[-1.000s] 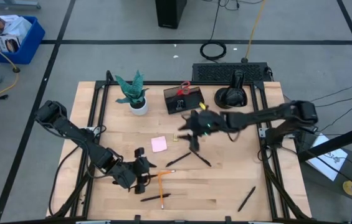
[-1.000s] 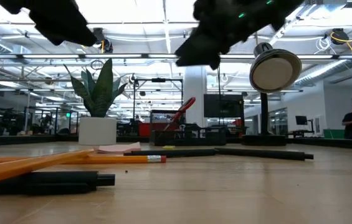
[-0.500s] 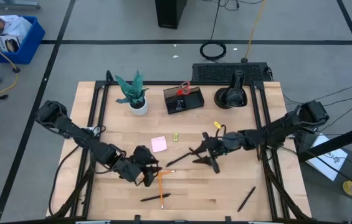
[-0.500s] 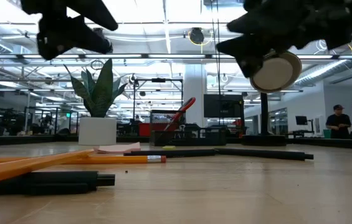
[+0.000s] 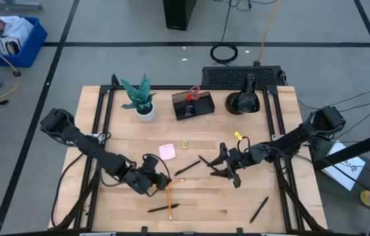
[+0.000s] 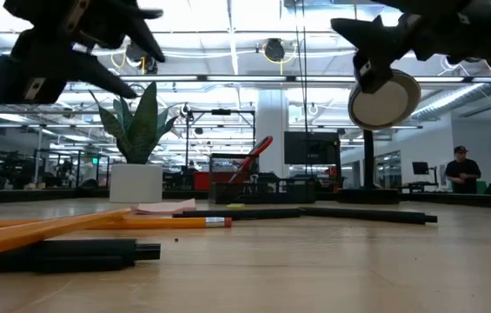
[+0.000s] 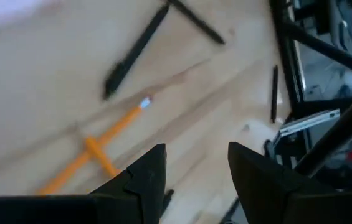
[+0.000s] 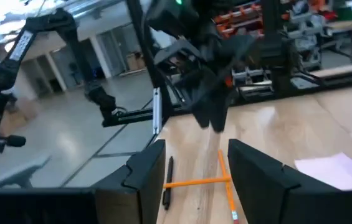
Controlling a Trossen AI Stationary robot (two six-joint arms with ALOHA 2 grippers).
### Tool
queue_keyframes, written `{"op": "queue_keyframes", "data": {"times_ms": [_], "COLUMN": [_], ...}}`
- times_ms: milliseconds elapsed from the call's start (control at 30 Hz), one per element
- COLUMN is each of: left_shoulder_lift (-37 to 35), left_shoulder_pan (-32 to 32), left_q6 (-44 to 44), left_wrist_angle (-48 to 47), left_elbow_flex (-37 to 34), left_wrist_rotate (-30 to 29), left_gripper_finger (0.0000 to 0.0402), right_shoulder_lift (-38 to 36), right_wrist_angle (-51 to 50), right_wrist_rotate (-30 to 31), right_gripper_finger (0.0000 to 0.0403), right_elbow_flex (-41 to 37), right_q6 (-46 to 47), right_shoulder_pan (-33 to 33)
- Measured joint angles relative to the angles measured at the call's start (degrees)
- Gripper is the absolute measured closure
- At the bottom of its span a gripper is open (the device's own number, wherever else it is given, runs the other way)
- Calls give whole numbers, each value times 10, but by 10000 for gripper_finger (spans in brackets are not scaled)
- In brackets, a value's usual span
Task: Pick and place office supplies into organizer
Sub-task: Put the yellow pencil into the black mesh desk organizer
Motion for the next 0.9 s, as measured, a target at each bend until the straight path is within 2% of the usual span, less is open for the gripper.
{"op": "queue_keyframes", "data": {"times_ms": [100,233,300,367,467,633,700,833,900], "left_shoulder_lift": [48,89,92,87,89,132,163,224,240], "left_shoulder_pan": [-11,-30,-41,-53,-76,-76,-67,-47,-43], "left_q6": [-47,-89,-109,-139,-201,-269,-269,-207,-202], "left_wrist_angle": [52,138,127,81,-52,-292,-311,-346,-381], "left_elbow_flex": [-1,-1,7,28,82,205,254,328,356], "left_wrist_rotate": [0,-21,-44,-60,-72,-41,-28,0,-3], "left_gripper_finger": [225,225,225,225,225,225,225,225,225], "right_shoulder_lift": [0,0,0,0,0,0,0,0,0], "right_wrist_angle": [0,-10,-7,1,2,28,38,44,51], "right_wrist_rotate": [-4,-45,-68,-79,-81,-77,-76,-76,-75], "right_gripper_finger": [238,238,238,238,238,238,238,238,238], "right_elbow_flex": [-1,-9,-17,-26,-38,-52,-56,-57,-57], "right_q6": [-8,-5,12,25,40,53,53,53,53], "right_shoulder_pan": [1,0,2,8,25,62,77,103,115]}}
